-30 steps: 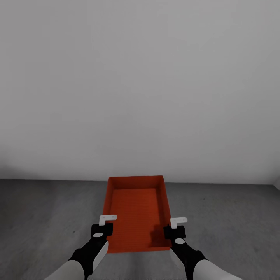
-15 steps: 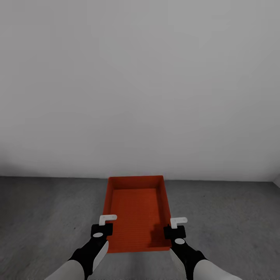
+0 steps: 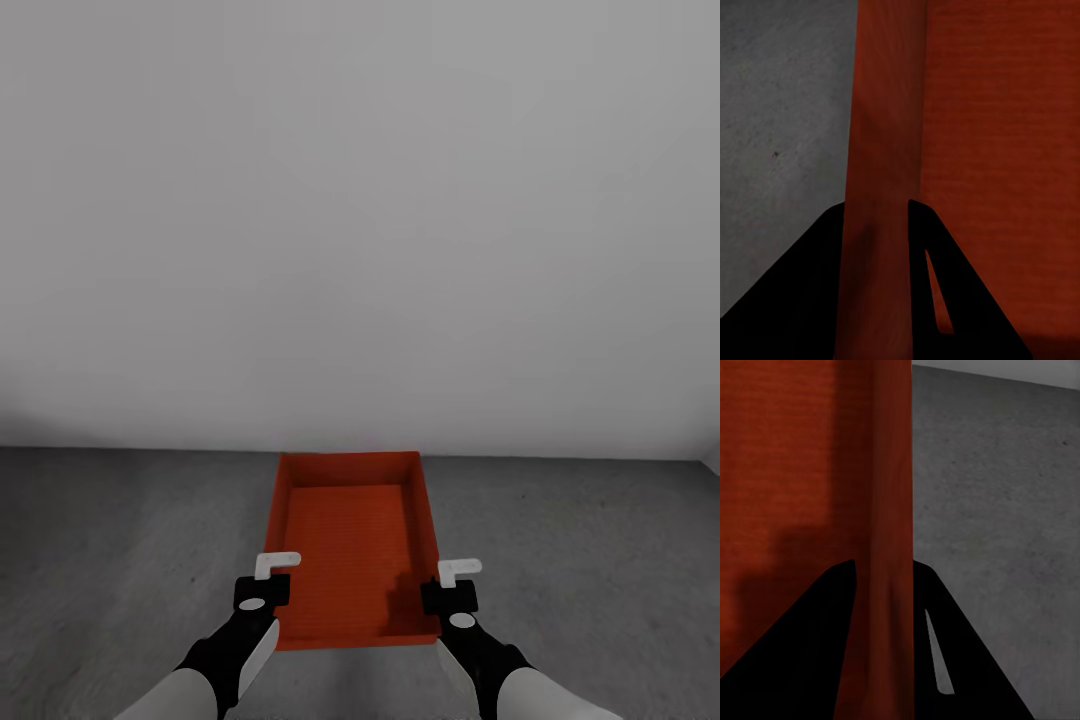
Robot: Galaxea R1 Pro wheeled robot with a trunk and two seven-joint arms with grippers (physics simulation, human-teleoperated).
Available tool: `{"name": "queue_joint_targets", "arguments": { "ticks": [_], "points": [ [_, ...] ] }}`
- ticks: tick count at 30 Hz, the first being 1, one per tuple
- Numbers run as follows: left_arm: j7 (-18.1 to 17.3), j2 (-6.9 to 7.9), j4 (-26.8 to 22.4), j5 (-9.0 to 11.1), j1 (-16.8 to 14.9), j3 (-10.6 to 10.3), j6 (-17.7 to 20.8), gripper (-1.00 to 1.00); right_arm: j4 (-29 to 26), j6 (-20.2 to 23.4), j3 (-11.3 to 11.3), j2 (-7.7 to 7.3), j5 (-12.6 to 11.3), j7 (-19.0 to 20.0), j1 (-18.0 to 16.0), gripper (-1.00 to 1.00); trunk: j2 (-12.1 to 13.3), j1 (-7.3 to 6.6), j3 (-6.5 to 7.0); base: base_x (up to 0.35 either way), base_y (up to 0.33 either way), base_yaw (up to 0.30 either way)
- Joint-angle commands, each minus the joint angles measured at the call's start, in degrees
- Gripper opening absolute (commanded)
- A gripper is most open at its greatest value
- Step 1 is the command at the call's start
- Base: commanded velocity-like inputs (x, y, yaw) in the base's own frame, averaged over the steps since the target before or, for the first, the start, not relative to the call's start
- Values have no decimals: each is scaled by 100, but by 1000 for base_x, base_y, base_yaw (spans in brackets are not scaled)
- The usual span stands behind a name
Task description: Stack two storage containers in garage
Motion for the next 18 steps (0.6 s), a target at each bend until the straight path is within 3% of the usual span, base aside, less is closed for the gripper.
{"name": "queue_joint_targets", "arguments": {
  "ticks": [1,18],
  "points": [
    [73,61,-27,-67,-7,51,-403,-100,9,-9,-58,-2,-95,31,-2,-100,-4,0,-16,0,0,0],
    [73,60,-27,-67,-5,54,-401,-100,9,-6,-58,-2,-95,32,-2,-100,-4,0,-173,0,0,0]
  ]
}}
